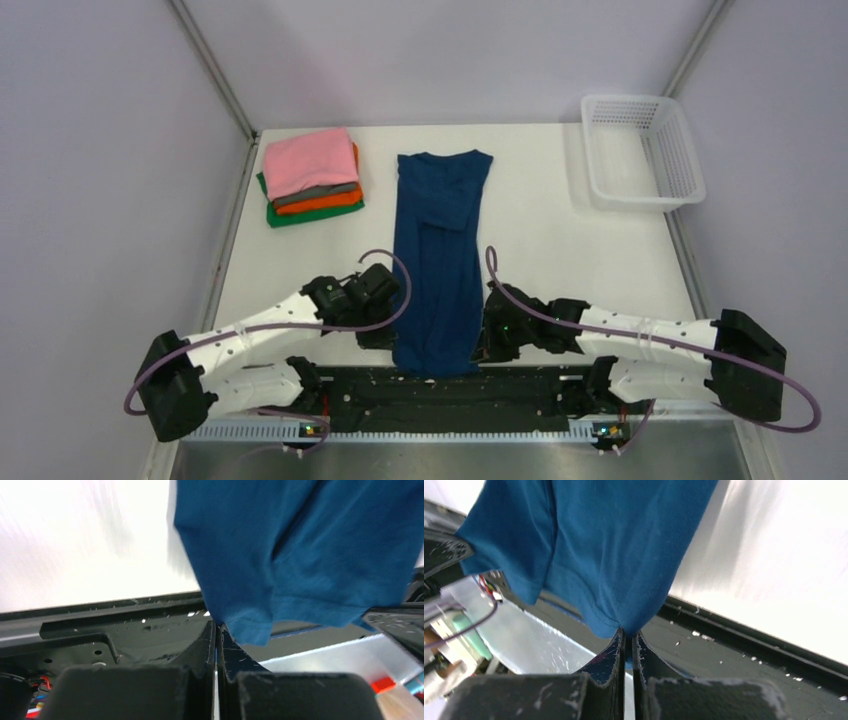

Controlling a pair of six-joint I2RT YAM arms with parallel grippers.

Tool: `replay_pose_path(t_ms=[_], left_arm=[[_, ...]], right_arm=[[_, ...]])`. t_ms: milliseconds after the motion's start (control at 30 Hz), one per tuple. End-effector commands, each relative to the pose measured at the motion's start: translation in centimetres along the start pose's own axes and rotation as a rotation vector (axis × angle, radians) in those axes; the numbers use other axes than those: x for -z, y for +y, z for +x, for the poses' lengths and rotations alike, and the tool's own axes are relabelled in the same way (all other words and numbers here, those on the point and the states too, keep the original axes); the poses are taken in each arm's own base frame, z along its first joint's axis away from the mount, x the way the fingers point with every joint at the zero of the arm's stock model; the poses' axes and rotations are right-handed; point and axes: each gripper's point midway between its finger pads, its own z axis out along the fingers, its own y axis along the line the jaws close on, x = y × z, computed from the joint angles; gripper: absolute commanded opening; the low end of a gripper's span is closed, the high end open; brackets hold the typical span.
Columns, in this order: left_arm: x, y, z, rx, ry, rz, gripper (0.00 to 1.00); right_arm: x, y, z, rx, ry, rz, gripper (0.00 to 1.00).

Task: Fold and stack the t-shirts
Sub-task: Fold the folded rectangular tshirt in 1/3 of the way

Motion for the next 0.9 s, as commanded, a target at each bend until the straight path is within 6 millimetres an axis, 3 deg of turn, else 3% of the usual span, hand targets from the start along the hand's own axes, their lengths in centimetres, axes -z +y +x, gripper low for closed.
replay_pose_path(t_ms=[0, 300, 500, 600, 867], left_arm=[[2.2, -3.2, -6.1, -0.010, -0.218, 0.018, 0.00], [2.4, -5.5, -17.1, 0.051, -0.323, 0.051, 0.00], [2.6, -5.9, -23.3, 0.050, -0.376, -0.018, 0.00], [2.3, -6.1, -25.9, 0.051, -0.385, -0.038, 0.00], [0.5, -4.6, -29.6, 0.097, -0.349, -0.088, 0.00]], right_arm=[[1.1, 1.3, -4.4, -0.025, -0.125, -0.028, 0.00], [3.0, 3.6, -15.8, 0.004, -0.316, -0.102, 0.00], [2.8, 3.3, -22.4, 0.008, -0.375, -0.072, 0.00], [2.5, 2.7, -24.6, 0.004, -0.388, -0.053, 0.00], [0.2, 0.6, -28.8, -0.016, -0.369, -0.045, 0.00]])
